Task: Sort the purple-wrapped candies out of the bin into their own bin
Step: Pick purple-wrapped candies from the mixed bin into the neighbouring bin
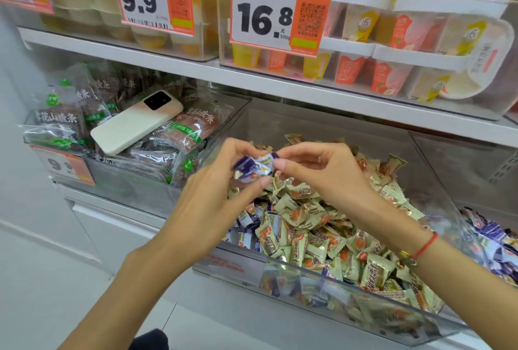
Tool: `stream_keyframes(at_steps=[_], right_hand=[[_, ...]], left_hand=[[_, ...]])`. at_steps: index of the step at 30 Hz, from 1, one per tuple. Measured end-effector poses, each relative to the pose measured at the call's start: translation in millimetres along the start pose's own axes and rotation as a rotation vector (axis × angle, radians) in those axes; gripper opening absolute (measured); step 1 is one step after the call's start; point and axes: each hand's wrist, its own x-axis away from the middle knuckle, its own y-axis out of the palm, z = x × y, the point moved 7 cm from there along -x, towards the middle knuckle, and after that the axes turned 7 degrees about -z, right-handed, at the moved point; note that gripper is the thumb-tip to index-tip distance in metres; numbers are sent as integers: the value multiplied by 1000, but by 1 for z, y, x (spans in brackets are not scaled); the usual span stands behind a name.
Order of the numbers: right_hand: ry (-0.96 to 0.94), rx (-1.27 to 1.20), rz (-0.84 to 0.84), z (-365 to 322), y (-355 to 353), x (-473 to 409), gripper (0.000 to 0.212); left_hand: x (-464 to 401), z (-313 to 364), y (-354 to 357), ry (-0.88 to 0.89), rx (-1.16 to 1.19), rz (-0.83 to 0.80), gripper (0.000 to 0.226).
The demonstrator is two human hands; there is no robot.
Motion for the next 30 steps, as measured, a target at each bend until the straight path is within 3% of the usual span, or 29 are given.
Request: stream_keyframes(at_steps=[2,4,7,11,15,20,27,30], right_hand=[[15,-24,-63,3,11,-6,20],[-36,224,-165,9,23,-13,22],[-137,627,-500,23,58,-20,20],[-271,898,-872,43,108,-13,50],[-301,1077,-1053,63,133,-2,59],[-443,1087,-928,61,130,-7,34],[33,493,-674,46,68,-20,18],[173,427,-592,34,38,-9,30]], left_hand=[[6,0,-16,41,-143,82,40],[10,-3,-27,94,-337,145,42],[12,-17,-31,136,-561,175,39],[15,-32,-32,109,-577,215,36],[15,-35,-32,90,-510,244,36],[15,-37,-32,91,-491,250,35],[14,-36,-32,92,-506,246,36],[14,-35,-32,89,-530,239,37]])
